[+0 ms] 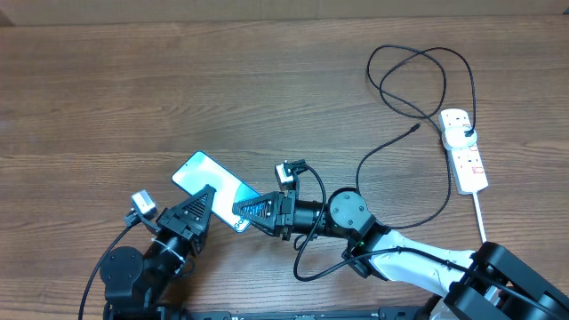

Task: Plug charger to phone and switch on socket
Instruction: 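Open the right gripper, leaving the phone in the left gripper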

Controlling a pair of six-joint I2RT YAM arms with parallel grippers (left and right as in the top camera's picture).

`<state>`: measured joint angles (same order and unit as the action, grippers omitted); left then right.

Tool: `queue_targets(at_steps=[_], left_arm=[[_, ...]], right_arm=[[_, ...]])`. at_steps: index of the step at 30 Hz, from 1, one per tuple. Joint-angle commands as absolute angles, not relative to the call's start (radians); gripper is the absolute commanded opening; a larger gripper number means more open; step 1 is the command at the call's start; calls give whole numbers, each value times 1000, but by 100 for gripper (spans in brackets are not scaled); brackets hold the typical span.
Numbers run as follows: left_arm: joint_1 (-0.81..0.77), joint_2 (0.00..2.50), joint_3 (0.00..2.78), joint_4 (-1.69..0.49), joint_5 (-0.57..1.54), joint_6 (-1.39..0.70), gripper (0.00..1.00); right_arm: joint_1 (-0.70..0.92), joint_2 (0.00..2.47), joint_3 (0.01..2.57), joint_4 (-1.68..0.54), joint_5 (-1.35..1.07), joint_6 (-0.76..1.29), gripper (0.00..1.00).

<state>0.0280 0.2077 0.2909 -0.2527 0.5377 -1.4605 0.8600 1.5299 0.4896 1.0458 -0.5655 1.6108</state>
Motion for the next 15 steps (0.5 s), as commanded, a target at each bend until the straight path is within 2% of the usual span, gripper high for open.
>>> queue_targets(at_steps=[1, 6, 12, 15], left_arm=[[32, 204, 298, -270, 551, -1451, 4], [32, 205, 298, -299, 550, -1451, 4], [32, 213, 298, -322, 538, -1409, 4], [32, 231, 298, -365, 535, -1364, 4]], right_arm=[[883, 1511, 495, 1006, -605, 1587, 6], [883, 1511, 495, 920, -607, 1588, 23], [883, 1511, 495, 848, -606, 1582, 35], [871, 1511, 495, 839, -607, 1475, 46]])
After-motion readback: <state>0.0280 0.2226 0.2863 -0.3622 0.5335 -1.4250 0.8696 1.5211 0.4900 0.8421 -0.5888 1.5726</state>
